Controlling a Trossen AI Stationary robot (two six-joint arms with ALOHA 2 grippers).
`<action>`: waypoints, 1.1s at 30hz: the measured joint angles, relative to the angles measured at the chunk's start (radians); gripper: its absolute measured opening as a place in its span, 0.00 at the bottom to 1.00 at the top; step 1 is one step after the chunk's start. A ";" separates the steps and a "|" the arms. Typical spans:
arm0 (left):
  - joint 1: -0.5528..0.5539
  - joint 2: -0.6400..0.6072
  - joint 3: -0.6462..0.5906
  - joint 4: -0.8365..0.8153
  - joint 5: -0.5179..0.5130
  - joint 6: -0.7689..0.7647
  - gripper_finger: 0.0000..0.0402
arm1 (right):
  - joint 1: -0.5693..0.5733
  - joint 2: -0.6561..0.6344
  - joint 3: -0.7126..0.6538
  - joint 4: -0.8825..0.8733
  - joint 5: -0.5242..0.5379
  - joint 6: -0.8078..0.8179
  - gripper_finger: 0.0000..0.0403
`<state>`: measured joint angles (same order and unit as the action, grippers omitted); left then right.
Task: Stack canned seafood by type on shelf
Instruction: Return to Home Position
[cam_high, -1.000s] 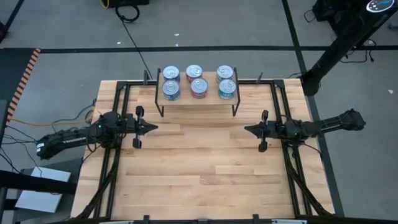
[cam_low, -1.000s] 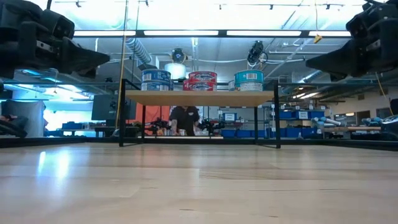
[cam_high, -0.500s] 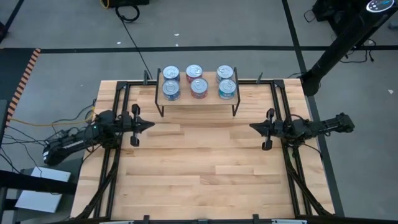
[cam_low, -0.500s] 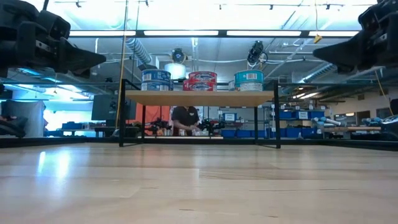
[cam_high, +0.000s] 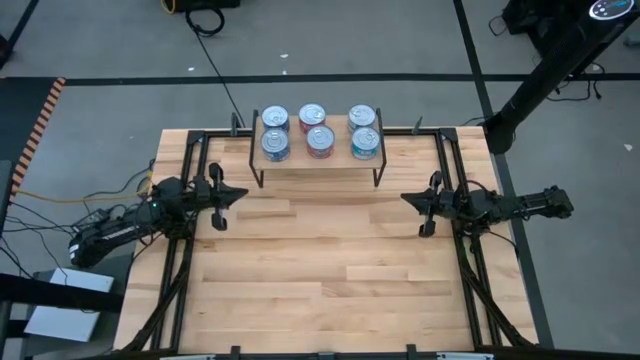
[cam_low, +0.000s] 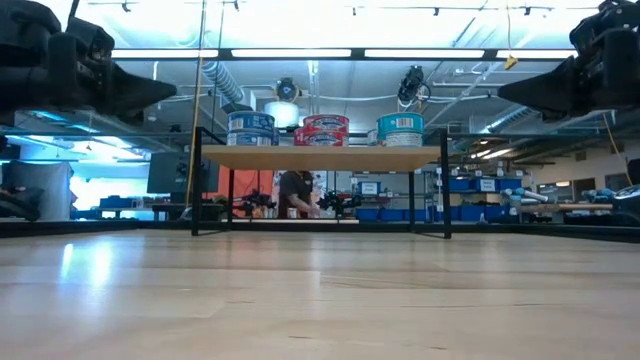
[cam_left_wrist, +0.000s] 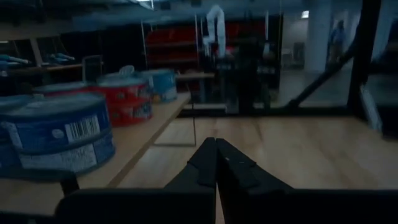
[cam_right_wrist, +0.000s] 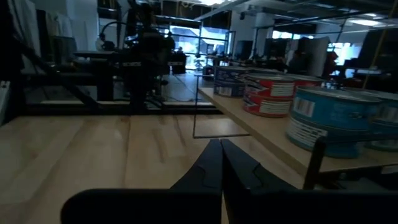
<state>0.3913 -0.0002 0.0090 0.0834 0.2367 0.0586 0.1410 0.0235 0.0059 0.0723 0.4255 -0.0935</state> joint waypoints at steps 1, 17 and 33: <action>-0.002 0.000 0.000 0.016 0.000 -0.020 0.01 | -0.006 0.000 0.000 0.001 0.000 0.001 0.02; -0.024 0.007 0.000 -0.074 -0.296 0.046 0.01 | -0.040 0.000 0.000 0.022 0.024 -0.041 0.02; -0.025 0.118 -0.001 -0.066 -0.296 -0.037 0.01 | -0.040 0.003 0.000 0.018 0.132 -0.015 0.04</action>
<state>0.3668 0.1177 0.0082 0.0178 -0.0597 0.0216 0.1005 0.0261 0.0059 0.0902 0.5578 -0.1081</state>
